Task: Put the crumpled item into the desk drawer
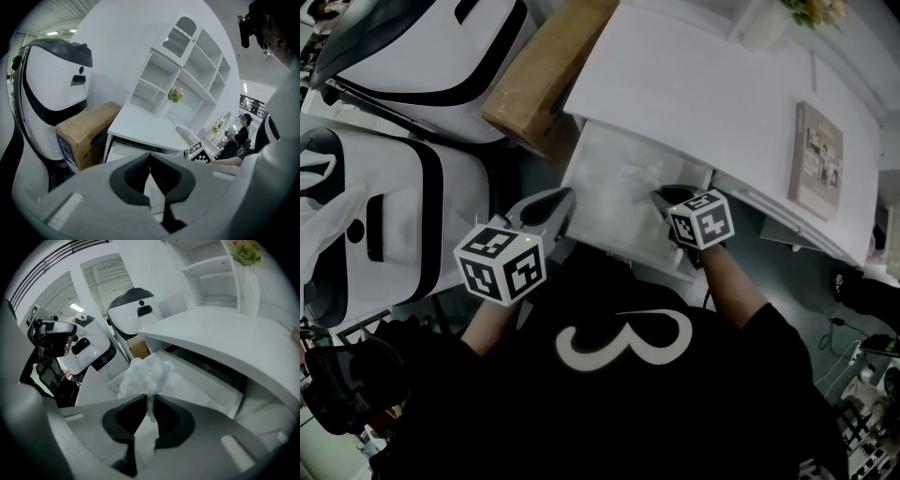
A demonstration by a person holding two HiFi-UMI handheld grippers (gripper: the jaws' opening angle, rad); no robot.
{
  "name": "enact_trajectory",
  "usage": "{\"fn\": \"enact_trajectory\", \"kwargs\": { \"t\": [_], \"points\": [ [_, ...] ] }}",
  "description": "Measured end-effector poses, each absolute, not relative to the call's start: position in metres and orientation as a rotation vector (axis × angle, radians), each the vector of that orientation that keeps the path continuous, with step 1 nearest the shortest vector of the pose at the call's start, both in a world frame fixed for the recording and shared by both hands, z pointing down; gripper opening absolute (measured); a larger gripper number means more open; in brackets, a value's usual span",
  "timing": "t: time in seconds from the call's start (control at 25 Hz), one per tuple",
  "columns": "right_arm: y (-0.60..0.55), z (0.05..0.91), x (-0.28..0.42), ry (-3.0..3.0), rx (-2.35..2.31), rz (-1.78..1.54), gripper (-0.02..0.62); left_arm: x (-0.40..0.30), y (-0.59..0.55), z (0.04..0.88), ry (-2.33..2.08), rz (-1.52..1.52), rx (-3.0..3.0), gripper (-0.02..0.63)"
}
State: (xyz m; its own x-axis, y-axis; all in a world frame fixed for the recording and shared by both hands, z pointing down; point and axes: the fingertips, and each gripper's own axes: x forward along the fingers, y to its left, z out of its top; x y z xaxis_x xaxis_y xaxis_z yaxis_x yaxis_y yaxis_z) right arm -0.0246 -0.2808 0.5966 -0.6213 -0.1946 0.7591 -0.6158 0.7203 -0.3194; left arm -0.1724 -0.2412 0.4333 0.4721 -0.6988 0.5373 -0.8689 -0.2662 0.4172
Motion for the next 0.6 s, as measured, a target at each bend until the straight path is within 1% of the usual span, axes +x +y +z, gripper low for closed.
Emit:
{"fn": "enact_trajectory", "kwargs": {
  "t": [0.6],
  "points": [
    [-0.3, 0.68, -0.036, -1.96, 0.672, 0.92, 0.054, -0.21, -0.291, 0.464, -1.204, 0.388, 2.003, 0.009]
  ]
}}
